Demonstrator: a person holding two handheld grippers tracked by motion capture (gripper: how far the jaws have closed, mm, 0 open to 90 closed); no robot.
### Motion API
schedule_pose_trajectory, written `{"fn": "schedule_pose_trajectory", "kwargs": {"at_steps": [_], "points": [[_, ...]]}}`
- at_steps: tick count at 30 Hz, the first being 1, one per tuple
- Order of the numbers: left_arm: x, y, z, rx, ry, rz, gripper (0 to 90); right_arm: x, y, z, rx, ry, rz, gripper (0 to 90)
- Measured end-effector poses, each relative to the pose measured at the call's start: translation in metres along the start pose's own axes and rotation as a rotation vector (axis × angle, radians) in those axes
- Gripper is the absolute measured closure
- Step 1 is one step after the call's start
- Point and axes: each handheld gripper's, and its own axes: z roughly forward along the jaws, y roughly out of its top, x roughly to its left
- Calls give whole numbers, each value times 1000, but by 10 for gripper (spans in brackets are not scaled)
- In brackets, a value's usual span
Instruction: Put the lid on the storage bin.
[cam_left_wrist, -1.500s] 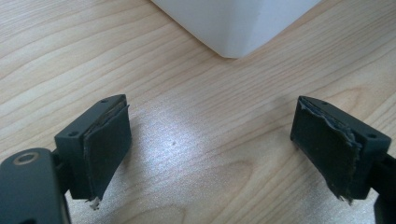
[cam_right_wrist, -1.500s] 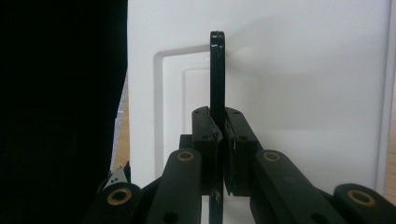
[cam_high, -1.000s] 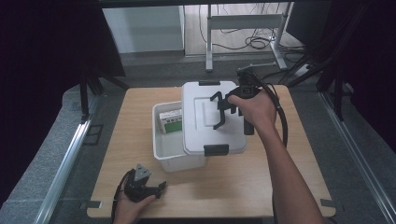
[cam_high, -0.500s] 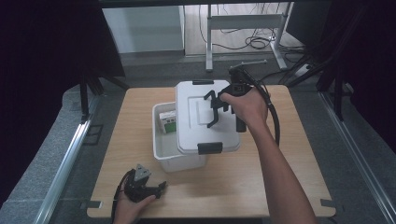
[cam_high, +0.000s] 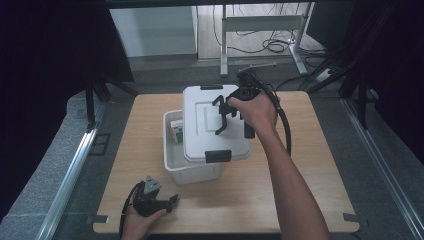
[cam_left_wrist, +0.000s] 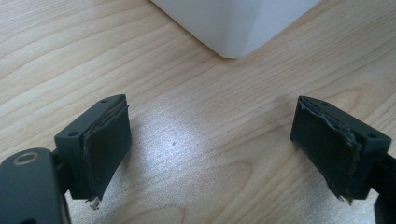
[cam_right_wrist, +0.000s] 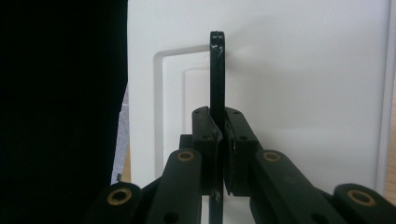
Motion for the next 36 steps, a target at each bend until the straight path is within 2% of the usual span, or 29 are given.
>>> {"fn": "schedule_pose_trajectory", "kwargs": {"at_steps": [15,36], "points": [[0,0,0,0,0,1,121,18,3,22,45,3,-20,844],[0,0,0,-1,-1,-1,121,28,5,49,84,11,-22,844]]}}
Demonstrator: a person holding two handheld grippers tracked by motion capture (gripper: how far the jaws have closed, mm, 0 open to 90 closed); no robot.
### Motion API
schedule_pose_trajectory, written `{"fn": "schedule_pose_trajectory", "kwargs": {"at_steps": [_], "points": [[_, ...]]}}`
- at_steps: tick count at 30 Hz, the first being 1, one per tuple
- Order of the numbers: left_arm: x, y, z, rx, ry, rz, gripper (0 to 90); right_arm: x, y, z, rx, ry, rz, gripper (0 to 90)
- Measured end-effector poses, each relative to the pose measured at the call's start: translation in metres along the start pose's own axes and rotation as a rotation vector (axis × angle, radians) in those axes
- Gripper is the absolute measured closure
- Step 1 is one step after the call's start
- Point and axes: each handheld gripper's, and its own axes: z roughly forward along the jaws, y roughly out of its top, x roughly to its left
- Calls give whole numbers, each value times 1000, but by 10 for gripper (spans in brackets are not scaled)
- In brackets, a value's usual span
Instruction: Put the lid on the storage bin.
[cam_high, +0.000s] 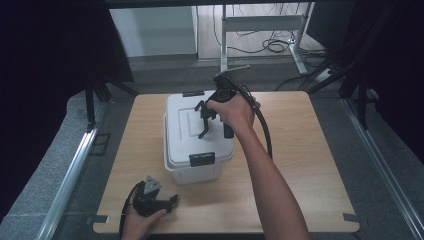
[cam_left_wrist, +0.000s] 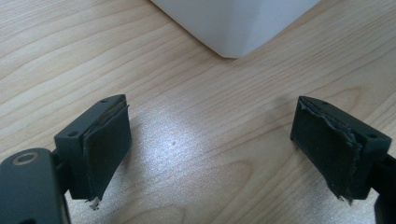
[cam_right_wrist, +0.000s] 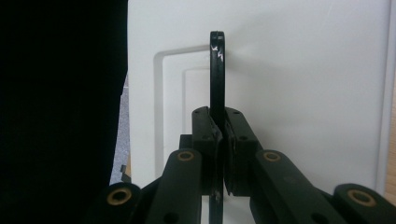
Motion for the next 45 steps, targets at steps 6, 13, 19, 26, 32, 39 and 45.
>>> {"fn": "schedule_pose_trajectory", "kwargs": {"at_steps": [6,13,19,26,32,39,45], "points": [[0,0,0,0,-1,1,121,1,2,9,10,0,-1,844],[0,0,0,0,-2,2,121,2,3,18,25,-7,-2,844],[0,0,0,2,-3,4,121,2,6,27,38,-15,4,844],[1,0,0,2,-3,9,121,4,8,39,61,-24,9,844],[1,0,-1,3,-4,10,121,2,10,50,75,-29,23,844],[1,0,-1,4,-6,9,121,-5,14,59,85,-29,49,844],[1,0,-1,4,-6,8,121,-11,11,66,100,-27,54,844]]}}
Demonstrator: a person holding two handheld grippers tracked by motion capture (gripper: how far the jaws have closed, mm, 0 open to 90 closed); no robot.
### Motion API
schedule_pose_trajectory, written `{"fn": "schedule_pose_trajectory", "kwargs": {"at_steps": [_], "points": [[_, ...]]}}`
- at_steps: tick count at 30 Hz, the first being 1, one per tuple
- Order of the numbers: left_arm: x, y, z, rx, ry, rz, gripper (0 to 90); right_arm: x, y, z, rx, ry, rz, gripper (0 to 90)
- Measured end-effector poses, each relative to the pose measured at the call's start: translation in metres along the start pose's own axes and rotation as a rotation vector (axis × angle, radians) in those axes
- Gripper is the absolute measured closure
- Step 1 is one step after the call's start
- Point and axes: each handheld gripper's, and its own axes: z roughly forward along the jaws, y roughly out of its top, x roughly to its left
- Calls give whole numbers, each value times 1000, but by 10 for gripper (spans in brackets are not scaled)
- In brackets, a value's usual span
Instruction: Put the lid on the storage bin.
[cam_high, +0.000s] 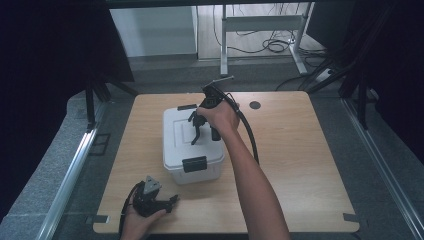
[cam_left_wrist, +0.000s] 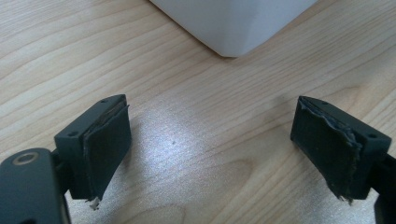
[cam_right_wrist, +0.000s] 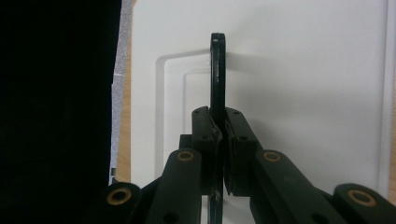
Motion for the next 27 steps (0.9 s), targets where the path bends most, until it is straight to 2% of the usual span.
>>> {"fn": "schedule_pose_trajectory", "kwargs": {"at_steps": [11,16,19,23,27], "points": [[0,0,0,0,0,0,122,-3,-3,0,-11,7,-9,838],[0,0,0,0,0,0,122,-3,-4,-1,-19,3,-22,784],[0,0,0,0,0,0,122,-5,-5,-6,-49,10,-35,741],[0,0,0,0,0,3,122,-10,-9,-14,-126,38,-62,614],[0,0,0,0,0,3,121,-18,-18,-25,-192,68,-91,555]]}}
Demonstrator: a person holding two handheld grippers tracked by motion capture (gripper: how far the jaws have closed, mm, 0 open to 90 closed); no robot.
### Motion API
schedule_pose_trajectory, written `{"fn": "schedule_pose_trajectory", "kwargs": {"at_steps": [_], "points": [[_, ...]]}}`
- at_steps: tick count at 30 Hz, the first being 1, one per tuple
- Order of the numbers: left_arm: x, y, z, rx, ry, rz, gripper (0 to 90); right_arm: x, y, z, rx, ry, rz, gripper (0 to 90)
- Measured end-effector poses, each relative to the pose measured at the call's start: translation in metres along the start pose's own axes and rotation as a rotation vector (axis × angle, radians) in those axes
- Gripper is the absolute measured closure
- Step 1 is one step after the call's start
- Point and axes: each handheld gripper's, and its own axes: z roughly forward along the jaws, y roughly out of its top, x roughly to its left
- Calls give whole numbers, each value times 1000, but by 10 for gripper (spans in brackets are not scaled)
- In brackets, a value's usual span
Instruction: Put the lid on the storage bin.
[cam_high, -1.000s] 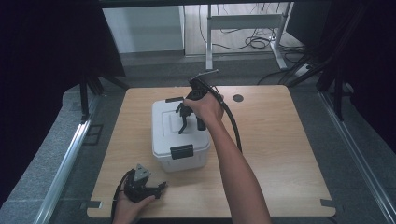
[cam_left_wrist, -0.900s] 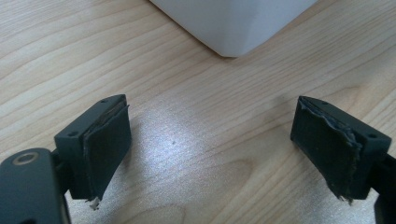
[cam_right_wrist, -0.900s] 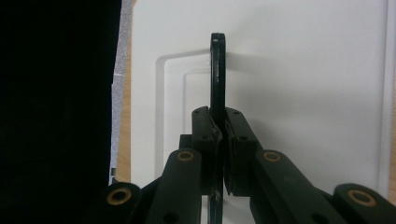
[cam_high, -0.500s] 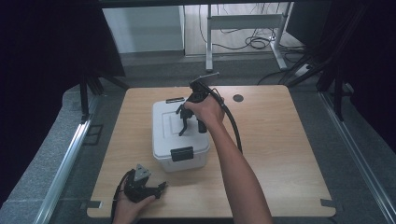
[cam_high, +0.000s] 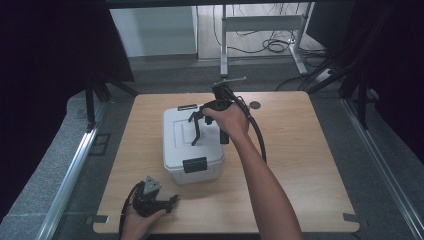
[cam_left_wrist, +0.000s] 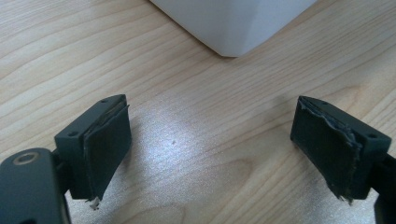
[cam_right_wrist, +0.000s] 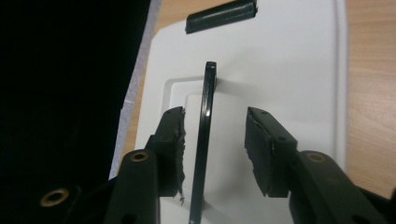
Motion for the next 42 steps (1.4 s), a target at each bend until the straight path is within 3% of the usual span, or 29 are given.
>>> {"fn": "schedule_pose_trajectory", "kwargs": {"at_steps": [12,23,34,42], "points": [[0,0,0,-1,-1,-5,121,-30,-30,-39,-86,49,-40,502],[0,0,0,-2,0,-3,121,-78,-72,-77,-189,81,-34,487],[0,0,0,-4,0,-5,120,-120,-121,-83,-232,97,-32,451],[0,0,0,-2,-1,-2,121,-153,-162,-79,-236,107,10,424]]}}
